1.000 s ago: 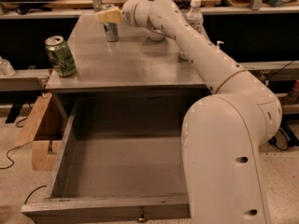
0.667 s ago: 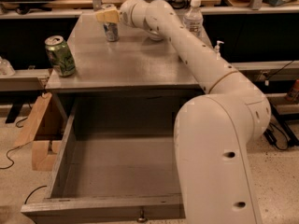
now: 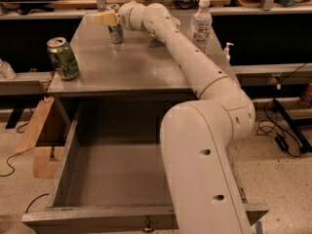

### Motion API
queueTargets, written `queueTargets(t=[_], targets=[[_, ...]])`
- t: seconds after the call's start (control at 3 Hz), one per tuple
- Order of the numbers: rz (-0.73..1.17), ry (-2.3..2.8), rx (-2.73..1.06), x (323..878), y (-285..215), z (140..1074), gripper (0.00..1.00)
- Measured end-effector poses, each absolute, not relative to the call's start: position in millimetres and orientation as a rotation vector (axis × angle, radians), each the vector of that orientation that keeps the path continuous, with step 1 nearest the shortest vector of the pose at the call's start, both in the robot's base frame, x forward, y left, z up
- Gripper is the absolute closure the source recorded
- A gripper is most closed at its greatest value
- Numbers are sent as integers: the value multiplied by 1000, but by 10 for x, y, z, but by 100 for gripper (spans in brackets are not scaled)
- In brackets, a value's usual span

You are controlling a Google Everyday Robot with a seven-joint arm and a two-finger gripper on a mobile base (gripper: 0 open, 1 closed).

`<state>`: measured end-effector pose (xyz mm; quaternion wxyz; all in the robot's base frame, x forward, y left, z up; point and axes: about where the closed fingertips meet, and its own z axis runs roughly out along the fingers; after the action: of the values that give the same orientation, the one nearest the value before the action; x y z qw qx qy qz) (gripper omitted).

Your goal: Place redbull can into top drawer

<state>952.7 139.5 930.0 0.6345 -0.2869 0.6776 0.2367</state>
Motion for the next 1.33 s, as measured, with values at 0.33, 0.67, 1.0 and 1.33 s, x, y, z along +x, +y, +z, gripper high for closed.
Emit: queueTargets(t=[0.33, 0.67, 1.0, 1.33], targets=[[529, 1585, -630, 9589, 1436, 9191, 26], [511, 1604, -624, 9594, 1440, 9140, 50], [488, 1608, -610, 9561, 1380, 9160, 72], [473, 1581, -645, 9374, 1235, 9382, 96]])
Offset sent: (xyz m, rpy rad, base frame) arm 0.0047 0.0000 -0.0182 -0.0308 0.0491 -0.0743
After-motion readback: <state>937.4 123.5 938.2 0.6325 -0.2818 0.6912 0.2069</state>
